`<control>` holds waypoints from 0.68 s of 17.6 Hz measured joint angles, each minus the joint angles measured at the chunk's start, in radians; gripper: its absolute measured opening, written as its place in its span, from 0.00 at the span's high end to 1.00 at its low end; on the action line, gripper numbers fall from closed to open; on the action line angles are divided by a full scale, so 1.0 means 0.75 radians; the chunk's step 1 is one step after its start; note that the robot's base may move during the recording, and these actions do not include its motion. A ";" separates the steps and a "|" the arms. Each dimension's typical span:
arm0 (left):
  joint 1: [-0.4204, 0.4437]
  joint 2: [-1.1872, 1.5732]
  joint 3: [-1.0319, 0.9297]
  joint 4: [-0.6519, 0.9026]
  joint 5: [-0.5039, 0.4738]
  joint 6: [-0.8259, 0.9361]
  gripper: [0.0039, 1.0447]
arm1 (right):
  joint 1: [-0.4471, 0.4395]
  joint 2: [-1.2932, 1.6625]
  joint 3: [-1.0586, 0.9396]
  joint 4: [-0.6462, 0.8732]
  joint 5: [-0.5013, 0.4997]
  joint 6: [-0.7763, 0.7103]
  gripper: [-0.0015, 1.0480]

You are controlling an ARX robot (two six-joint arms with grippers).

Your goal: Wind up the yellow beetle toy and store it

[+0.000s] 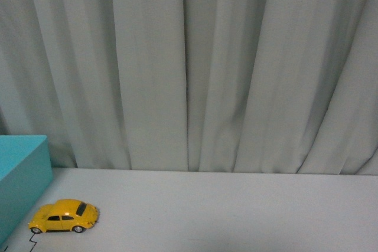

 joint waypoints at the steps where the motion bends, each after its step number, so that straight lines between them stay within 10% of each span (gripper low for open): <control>1: 0.000 0.000 -0.001 0.000 0.000 0.000 0.06 | 0.000 -0.028 -0.001 -0.055 0.001 0.001 0.98; 12: 0.000 0.000 0.000 0.000 0.001 -0.001 0.06 | 0.000 -0.309 0.001 -0.337 0.002 0.002 0.98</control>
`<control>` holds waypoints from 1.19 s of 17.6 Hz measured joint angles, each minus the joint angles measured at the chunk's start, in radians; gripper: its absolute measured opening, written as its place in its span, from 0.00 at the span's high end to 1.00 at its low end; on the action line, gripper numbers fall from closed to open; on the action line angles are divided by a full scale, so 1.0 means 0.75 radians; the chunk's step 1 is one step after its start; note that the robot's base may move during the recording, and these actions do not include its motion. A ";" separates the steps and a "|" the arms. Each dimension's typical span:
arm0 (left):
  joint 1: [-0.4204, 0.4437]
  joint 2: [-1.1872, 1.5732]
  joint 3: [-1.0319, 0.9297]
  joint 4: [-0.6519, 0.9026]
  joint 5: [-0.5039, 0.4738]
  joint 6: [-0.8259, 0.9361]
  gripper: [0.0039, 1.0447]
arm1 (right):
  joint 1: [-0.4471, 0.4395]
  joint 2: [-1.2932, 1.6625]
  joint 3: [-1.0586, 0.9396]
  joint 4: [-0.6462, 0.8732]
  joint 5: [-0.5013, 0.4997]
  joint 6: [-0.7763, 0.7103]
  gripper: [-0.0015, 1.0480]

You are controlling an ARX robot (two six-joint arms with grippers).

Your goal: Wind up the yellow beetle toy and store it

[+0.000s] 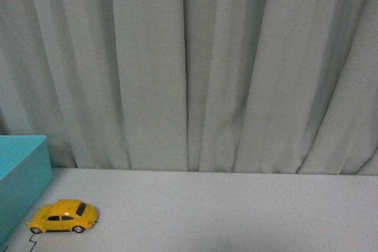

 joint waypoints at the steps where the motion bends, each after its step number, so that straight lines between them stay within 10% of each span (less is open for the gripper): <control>1: 0.000 0.000 0.000 0.000 -0.001 0.001 0.06 | 0.000 -0.107 -0.001 -0.165 0.000 0.000 0.98; 8: 0.000 0.000 0.000 0.000 -0.001 0.000 0.06 | 0.000 -0.172 -0.001 -0.167 0.003 0.001 0.98; 13: 0.000 0.000 0.000 0.000 -0.001 0.000 0.06 | 0.000 -0.172 -0.001 -0.167 0.003 0.001 0.41; 14: 0.000 0.000 0.000 0.000 -0.001 0.000 0.06 | 0.000 -0.172 -0.001 -0.167 0.003 0.001 0.08; 17: 0.000 0.000 0.000 0.000 -0.001 0.000 0.06 | 0.000 -0.172 -0.001 -0.168 0.003 0.001 0.06; 21: -0.071 0.500 0.385 -0.694 -0.328 -0.611 0.06 | 0.000 -0.172 -0.001 -0.167 0.004 0.001 0.06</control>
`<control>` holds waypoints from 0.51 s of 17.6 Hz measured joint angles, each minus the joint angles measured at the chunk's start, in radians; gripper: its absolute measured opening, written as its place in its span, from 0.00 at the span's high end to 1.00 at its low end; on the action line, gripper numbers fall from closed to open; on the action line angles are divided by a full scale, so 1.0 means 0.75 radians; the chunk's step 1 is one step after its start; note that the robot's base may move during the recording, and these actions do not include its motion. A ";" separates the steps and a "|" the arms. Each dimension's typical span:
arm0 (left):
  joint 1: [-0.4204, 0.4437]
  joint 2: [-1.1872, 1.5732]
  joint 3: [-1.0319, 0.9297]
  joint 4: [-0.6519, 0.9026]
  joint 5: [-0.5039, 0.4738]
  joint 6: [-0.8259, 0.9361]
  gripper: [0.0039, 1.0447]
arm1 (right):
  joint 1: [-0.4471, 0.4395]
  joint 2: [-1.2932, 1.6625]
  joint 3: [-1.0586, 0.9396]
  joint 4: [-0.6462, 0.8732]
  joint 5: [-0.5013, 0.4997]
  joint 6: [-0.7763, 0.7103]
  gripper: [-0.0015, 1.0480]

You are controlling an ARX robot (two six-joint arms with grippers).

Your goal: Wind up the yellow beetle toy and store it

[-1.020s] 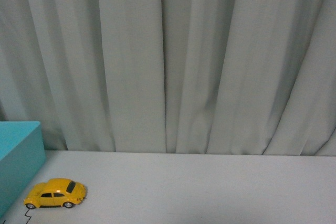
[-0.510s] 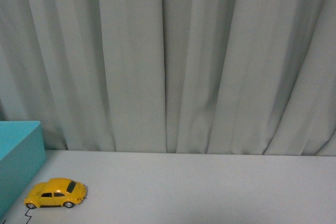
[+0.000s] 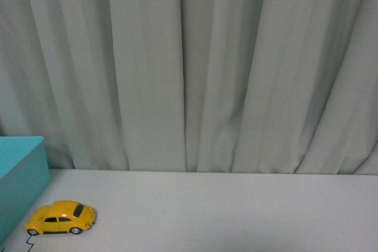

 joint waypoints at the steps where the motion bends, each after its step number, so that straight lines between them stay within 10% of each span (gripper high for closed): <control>1: 0.002 0.027 0.029 0.026 -0.006 -0.101 0.06 | -0.002 0.000 0.000 -0.001 0.000 -0.001 0.06; 9: 0.198 0.632 0.259 0.710 0.146 0.148 0.06 | -0.002 0.001 0.000 -0.001 -0.001 -0.001 0.06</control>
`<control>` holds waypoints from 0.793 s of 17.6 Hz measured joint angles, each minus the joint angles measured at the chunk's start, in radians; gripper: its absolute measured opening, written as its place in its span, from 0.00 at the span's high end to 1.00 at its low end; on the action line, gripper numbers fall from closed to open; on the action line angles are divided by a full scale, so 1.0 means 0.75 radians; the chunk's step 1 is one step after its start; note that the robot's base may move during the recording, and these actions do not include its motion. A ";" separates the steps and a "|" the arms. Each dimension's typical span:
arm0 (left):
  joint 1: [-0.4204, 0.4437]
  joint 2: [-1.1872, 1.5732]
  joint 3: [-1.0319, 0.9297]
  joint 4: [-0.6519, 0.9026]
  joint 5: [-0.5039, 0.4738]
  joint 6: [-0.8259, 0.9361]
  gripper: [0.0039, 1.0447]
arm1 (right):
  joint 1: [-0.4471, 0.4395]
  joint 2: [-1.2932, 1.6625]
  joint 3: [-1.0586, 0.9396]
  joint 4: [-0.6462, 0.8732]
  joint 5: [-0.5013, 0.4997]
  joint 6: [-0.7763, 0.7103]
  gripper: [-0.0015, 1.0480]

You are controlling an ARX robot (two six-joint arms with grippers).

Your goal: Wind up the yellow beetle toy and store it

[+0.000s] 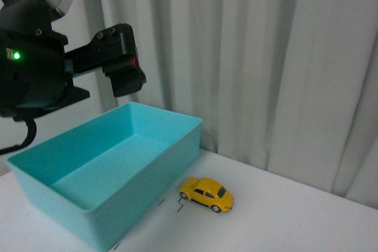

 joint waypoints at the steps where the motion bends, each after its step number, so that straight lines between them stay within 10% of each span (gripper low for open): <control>1: 0.018 0.082 0.048 0.072 0.037 0.105 0.06 | 0.000 -0.001 0.000 0.001 0.000 0.000 0.06; 10: 0.105 0.660 0.615 -0.130 0.584 1.094 0.06 | 0.000 -0.001 0.000 0.001 0.000 0.000 0.06; 14: -0.021 0.938 1.005 -0.509 0.581 1.731 0.06 | 0.000 -0.001 0.000 0.001 0.000 0.000 0.06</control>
